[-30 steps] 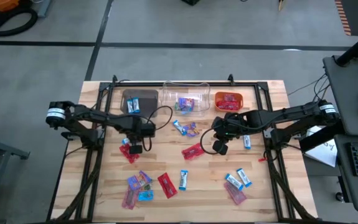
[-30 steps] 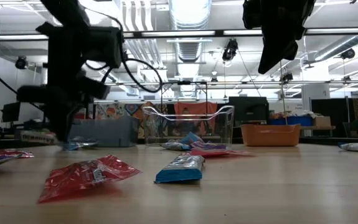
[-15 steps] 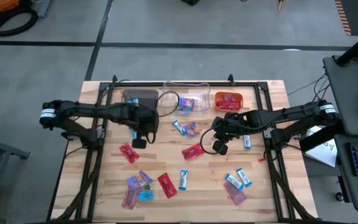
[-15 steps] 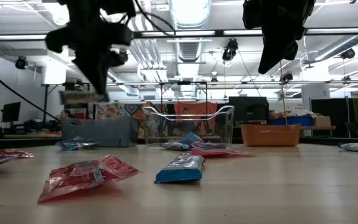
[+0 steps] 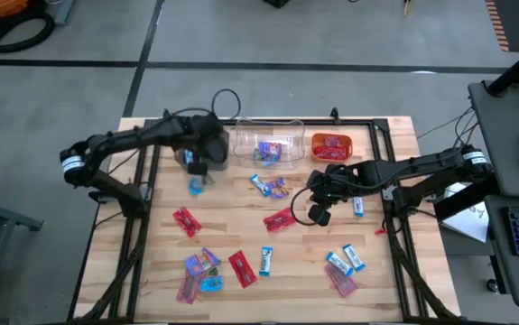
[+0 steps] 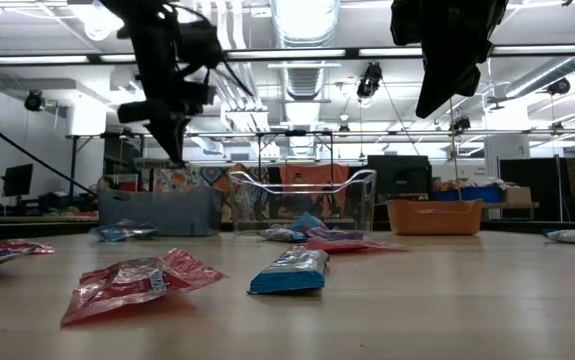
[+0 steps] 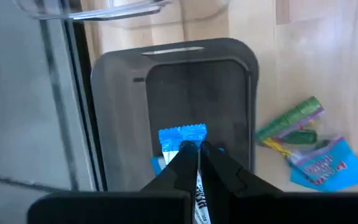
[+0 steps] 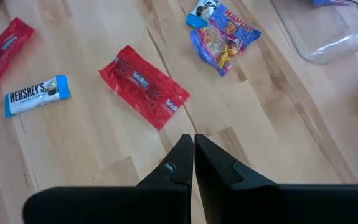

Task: Sort candy
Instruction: Put the white candy into the black bin

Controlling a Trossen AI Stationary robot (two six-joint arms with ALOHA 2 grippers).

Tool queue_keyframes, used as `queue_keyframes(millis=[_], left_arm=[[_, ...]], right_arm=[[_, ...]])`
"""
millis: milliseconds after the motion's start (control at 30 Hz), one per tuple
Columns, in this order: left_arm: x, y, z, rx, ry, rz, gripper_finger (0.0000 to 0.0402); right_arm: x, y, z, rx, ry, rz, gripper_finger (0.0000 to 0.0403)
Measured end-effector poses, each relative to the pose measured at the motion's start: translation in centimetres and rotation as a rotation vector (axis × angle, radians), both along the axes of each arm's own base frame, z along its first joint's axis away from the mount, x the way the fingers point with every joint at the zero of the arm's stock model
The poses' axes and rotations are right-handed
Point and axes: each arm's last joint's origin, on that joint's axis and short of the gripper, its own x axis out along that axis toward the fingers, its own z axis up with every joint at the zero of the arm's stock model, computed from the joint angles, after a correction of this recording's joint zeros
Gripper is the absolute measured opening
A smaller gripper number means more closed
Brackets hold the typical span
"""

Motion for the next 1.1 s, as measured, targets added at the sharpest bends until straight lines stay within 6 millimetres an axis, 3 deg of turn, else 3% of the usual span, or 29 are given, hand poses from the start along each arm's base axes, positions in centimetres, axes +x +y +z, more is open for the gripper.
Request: queue_keyframes(millis=[167, 267, 400, 500, 767, 1100], left_arm=[[0.3, 2.4, -1.0, 0.002, -0.021, 0.037, 0.0000], [0.4, 4.2, -0.7, -0.042, -0.144, 0.276, 0.0000], [-0.2, 5.3, -0.9, -0.309, -0.320, 0.612, 0.0000], [0.1, 5.5, -1.5, -0.394, -0.419, 0.699, 0.0000], [0.0, 6.5, -2.4, -0.172, -0.440, 0.906, 0.0000], [0.2, 6.5, -2.3, -0.168, -0.462, 0.924, 0.0000]], right_arm=[[0.0, 0.0, 0.0, 0.002, 0.000, -0.003, 0.0009], [0.0, 0.0, 0.0, 0.008, -0.001, -0.013, 0.0009], [0.0, 0.1, 0.0, 0.009, -0.001, -0.014, 0.0009], [0.0, 0.1, 0.0, 0.009, -0.001, -0.014, 0.0009], [0.0, 0.2, 0.0, 0.005, -0.001, -0.004, 0.0009], [0.0, 0.5, 0.0, 0.004, 0.000, 0.009, 0.0009]])
